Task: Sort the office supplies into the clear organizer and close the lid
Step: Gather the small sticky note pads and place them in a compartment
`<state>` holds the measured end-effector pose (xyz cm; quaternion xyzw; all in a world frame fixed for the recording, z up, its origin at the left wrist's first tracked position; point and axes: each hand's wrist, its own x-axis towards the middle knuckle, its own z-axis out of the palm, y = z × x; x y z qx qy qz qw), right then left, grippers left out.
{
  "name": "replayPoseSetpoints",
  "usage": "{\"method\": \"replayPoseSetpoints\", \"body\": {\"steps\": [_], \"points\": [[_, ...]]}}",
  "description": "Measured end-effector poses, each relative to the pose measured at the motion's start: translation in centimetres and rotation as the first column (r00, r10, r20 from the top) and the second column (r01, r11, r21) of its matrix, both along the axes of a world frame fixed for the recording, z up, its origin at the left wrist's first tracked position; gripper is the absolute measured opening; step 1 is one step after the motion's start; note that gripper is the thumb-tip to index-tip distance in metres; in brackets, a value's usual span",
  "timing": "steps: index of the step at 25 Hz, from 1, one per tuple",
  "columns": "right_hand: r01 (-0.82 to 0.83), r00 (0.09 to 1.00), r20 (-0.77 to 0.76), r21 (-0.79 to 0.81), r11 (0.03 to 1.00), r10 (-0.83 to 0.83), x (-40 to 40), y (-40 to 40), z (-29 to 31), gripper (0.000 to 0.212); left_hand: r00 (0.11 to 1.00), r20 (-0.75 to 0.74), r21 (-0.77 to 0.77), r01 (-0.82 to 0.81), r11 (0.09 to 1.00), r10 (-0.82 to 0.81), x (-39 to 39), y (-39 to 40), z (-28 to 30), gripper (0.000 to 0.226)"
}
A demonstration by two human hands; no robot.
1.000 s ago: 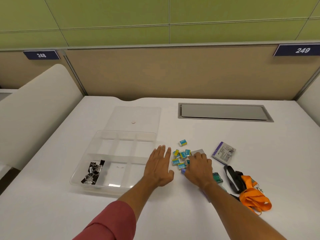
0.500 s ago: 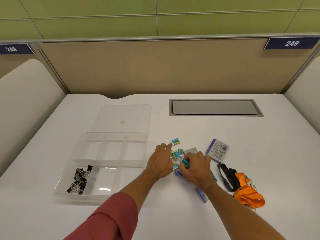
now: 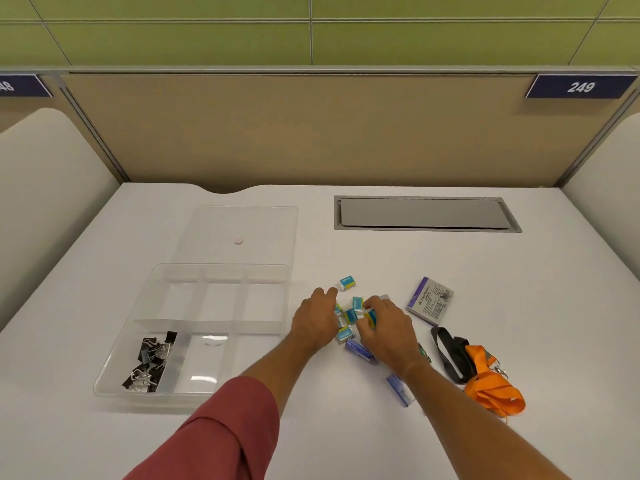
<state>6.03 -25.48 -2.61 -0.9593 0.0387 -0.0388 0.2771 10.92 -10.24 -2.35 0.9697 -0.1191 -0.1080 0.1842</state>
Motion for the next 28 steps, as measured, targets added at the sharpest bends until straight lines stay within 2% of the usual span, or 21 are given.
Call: {"method": "replayPoseSetpoints", "body": {"steps": [3, 5, 9, 13, 16, 21, 24, 28], "points": [[-0.002, 1.000, 0.012, 0.067, 0.998, 0.001, 0.6, 0.4, 0.0, 0.009, 0.998, 0.021, -0.070, -0.058, 0.996, 0.060, -0.1, 0.5, 0.2, 0.038], [-0.032, 0.999, 0.027, 0.057, 0.998, 0.030, 1.2, 0.8, -0.3, 0.005, 0.995, 0.045, -0.112, -0.086, 0.990, 0.091, 0.0, 0.8, 0.6, 0.031], [-0.008, 0.997, -0.076, 0.011, 1.000, 0.009, 2.2, 1.7, -1.0, 0.009, 0.989, 0.063, -0.236, -0.113, 0.965, 0.131, -0.2, 1.1, 1.5, 0.020], [-0.030, 0.972, -0.236, -0.024, 0.999, 0.023, 2.4, 2.2, -1.7, 0.032, 0.991, 0.022, -0.296, -0.119, 0.948, 0.131, -0.4, 1.3, 2.0, 0.024], [-0.021, 0.970, -0.240, 0.010, 1.000, 0.022, 2.7, 2.2, -2.1, 0.030, 0.988, -0.024, -0.255, -0.151, 0.955, 0.150, -0.2, 1.3, 1.8, 0.018], [-0.078, 0.980, -0.174, 0.109, 0.991, 0.096, 2.2, 1.9, -2.3, 0.026, 0.989, -0.014, -0.172, -0.149, 0.974, 0.148, 0.2, 0.8, 0.7, 0.001], [-0.032, 0.986, -0.152, 0.206, 0.978, 0.064, 1.9, 1.5, -2.2, 0.024, 0.993, -0.059, -0.124, -0.105, 0.987, 0.098, 0.6, 0.4, -0.4, 0.020], [0.154, 0.988, -0.093, 0.409, 0.899, -0.126, 2.0, 0.5, -1.3, 0.013, 0.994, -0.089, 0.017, -0.065, 0.998, 0.066, 1.1, -0.2, -1.4, 0.044]]}}
